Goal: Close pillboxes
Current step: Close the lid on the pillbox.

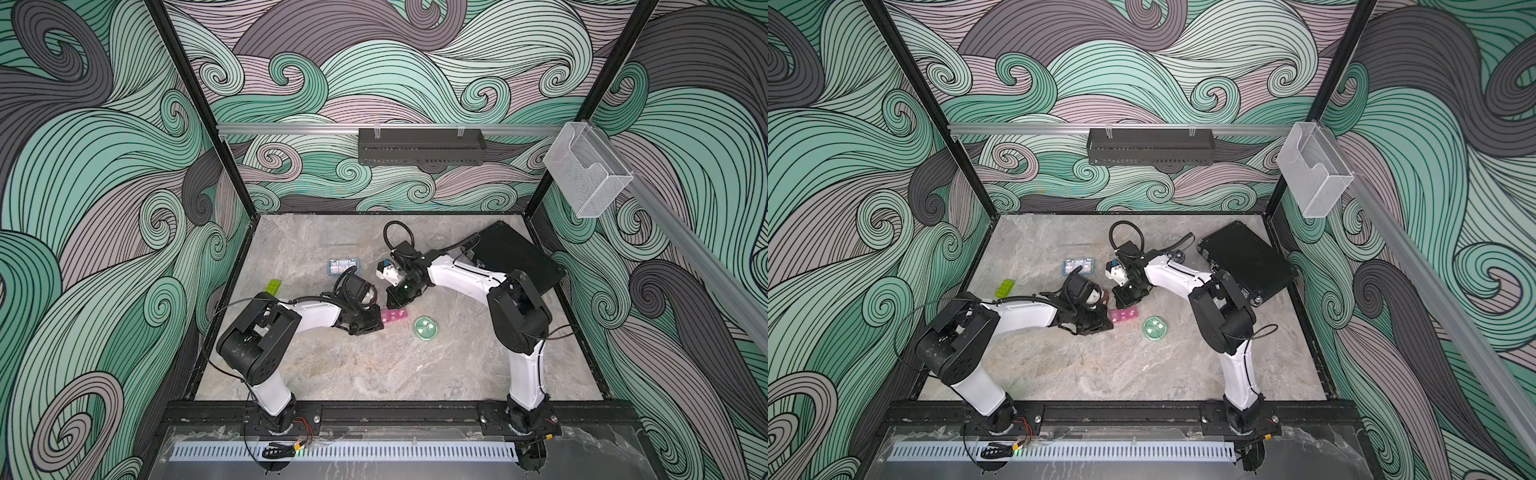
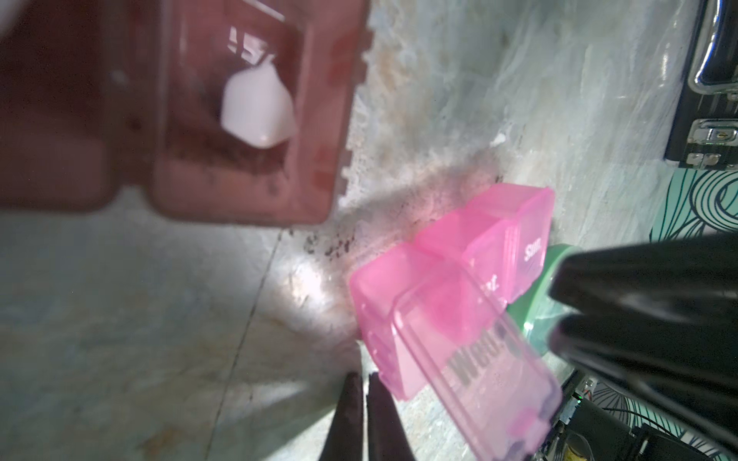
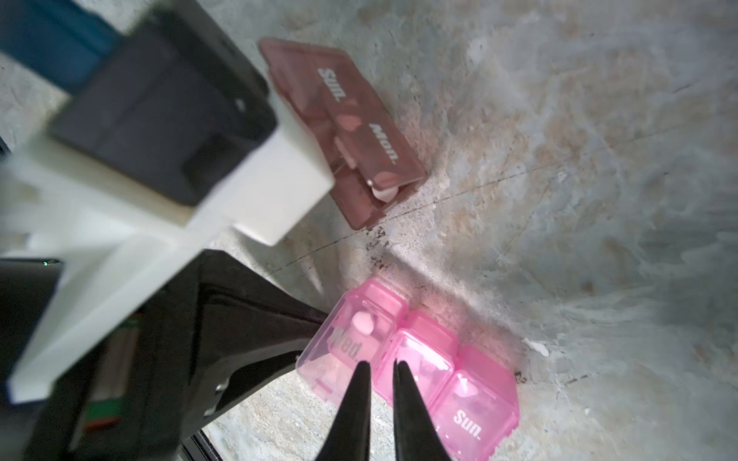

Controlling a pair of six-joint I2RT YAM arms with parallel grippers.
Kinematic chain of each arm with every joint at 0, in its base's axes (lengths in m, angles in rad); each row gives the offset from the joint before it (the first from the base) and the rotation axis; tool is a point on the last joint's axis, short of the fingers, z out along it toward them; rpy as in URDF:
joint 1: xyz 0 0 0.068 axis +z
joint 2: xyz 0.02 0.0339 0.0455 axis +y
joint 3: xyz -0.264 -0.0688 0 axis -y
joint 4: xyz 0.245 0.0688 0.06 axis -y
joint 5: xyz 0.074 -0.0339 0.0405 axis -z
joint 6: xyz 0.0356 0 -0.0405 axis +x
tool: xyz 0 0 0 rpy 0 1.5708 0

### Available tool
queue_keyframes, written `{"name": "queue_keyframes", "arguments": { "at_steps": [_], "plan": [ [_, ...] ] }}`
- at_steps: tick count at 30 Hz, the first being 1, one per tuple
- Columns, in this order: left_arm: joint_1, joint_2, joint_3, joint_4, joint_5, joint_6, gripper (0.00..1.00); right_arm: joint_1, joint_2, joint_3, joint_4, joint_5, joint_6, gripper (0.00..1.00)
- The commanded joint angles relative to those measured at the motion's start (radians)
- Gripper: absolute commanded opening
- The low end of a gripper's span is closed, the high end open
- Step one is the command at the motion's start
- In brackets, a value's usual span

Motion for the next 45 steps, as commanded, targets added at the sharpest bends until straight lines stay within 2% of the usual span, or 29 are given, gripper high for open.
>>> {"name": "queue_keyframes", "arguments": {
  "at_steps": [1,21,32,36,40,45],
  "plan": [
    [-0.004,0.013,0.037,0.003,-0.018,-0.009,0.08,0.011,-0.025,-0.023,0.001,-0.013,-0.012,0.15],
    [-0.004,0.004,0.043,-0.010,-0.018,-0.007,0.08,0.051,0.015,-0.015,-0.066,0.113,-0.059,0.16],
    [-0.004,-0.096,0.031,-0.082,-0.060,0.023,0.08,0.062,0.056,0.003,-0.071,0.133,-0.061,0.16],
    [-0.004,-0.120,0.031,-0.091,-0.065,0.020,0.12,0.067,0.066,0.011,-0.079,0.147,-0.061,0.16],
    [-0.004,-0.123,0.032,-0.062,-0.060,-0.003,0.21,0.068,0.063,0.011,-0.081,0.151,-0.058,0.16],
    [-0.004,-0.078,0.052,-0.038,-0.053,-0.013,0.24,0.068,0.061,0.012,-0.080,0.154,-0.053,0.16]
  ]
}}
